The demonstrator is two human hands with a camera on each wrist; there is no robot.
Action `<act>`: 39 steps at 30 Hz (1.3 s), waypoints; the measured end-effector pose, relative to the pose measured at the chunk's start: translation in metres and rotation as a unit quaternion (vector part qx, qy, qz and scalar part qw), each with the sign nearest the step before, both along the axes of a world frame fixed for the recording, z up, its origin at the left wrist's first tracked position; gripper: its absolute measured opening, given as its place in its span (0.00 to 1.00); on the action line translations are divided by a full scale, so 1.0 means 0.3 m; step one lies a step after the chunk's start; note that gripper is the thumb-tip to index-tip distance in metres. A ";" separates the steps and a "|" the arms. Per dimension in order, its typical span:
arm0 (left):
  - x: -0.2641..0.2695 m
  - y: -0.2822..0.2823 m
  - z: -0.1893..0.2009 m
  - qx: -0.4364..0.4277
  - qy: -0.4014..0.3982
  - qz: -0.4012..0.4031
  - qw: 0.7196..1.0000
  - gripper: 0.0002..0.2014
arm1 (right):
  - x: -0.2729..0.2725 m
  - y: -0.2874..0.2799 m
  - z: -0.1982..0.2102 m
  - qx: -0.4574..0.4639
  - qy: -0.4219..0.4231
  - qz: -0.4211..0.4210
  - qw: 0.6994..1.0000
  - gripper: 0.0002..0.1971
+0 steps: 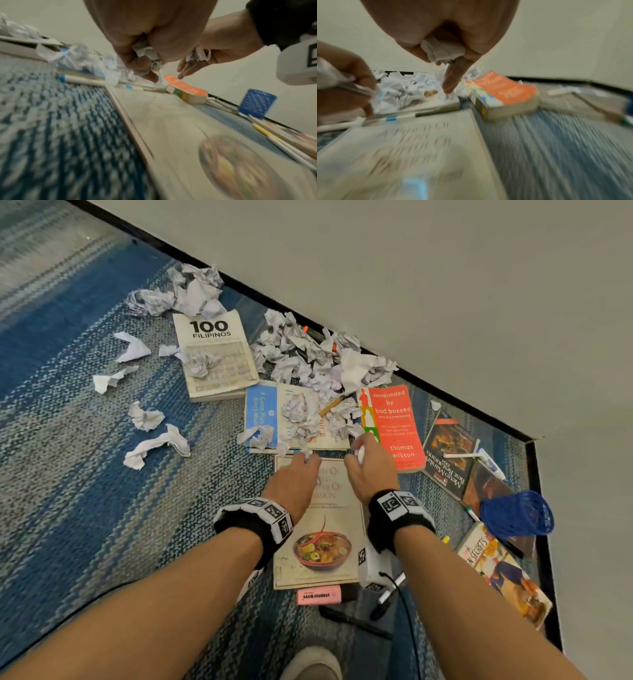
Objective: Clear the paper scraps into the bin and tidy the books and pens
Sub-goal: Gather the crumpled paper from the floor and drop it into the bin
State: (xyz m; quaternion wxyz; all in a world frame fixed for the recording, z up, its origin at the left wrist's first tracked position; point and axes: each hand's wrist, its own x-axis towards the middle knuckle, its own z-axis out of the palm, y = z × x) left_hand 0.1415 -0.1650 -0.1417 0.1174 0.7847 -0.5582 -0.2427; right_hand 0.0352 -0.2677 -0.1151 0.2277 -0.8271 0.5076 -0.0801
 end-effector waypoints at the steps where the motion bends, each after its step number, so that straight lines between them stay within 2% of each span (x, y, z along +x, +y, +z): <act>1: 0.027 -0.018 0.021 -0.021 -0.010 0.023 0.999 0.17 | 0.033 -0.044 0.034 -0.029 0.007 0.030 0.999 0.12; 4: 0.130 -0.061 0.075 -0.086 -0.055 0.086 0.991 0.16 | 0.131 -0.166 0.083 -0.061 0.059 0.091 0.992 0.23; 7: 0.219 -0.094 0.083 -0.103 -0.098 0.109 0.984 0.14 | 0.200 -0.238 0.023 -0.014 0.092 0.097 0.991 0.30; 10: 0.255 -0.144 0.028 -0.099 -0.096 0.095 0.986 0.15 | 0.250 -0.223 -0.100 0.026 0.112 0.048 0.992 0.36; 13: 0.258 -0.206 -0.040 -0.079 -0.065 0.046 0.994 0.22 | 0.272 -0.175 -0.230 0.083 0.061 -0.027 0.994 0.40; 16: 0.245 -0.253 -0.082 -0.003 -0.103 0.015 0.995 0.28 | 0.231 -0.171 -0.300 0.008 0.089 -0.012 0.996 0.35; 18: 0.233 -0.269 -0.111 0.019 -0.110 0.008 0.994 0.30 | 0.197 -0.206 -0.298 -0.048 0.095 -0.004 0.994 0.28; 20: 0.222 -0.277 -0.149 0.030 -0.117 -0.011 0.993 0.29 | 0.178 -0.251 -0.280 -0.066 0.100 0.006 0.993 0.24; 23: 0.215 -0.283 -0.200 -0.028 -0.125 -0.013 0.992 0.20 | 0.168 -0.300 -0.239 -0.049 0.095 0.016 0.994 0.17; 25: 0.216 -0.282 -0.209 -0.078 -0.149 -0.005 0.986 0.20 | 0.161 -0.319 -0.217 -0.062 0.096 -0.003 0.993 0.15; 28: 0.221 -0.277 -0.216 -0.087 -0.174 0.024 0.981 0.21 | 0.169 -0.345 -0.172 -0.100 0.104 -0.036 0.989 0.16; 30: 0.227 -0.268 -0.215 -0.077 -0.175 0.038 0.981 0.20 | 0.193 -0.366 -0.134 -0.109 0.075 -0.045 0.990 0.16; 34: 0.267 -0.254 -0.192 -0.014 -0.117 0.037 0.992 0.12 | 0.287 -0.378 -0.053 -0.135 -0.004 0.007 0.991 0.15; 36: 0.301 -0.250 -0.173 0.002 -0.075 0.035 0.997 0.14 | 0.342 -0.365 -0.048 -0.108 -0.010 0.060 0.992 0.23; 39: 0.346 -0.226 -0.138 -0.004 -0.052 0.057 0.997 0.15 | 0.399 -0.303 -0.120 -0.007 0.037 0.142 0.989 0.34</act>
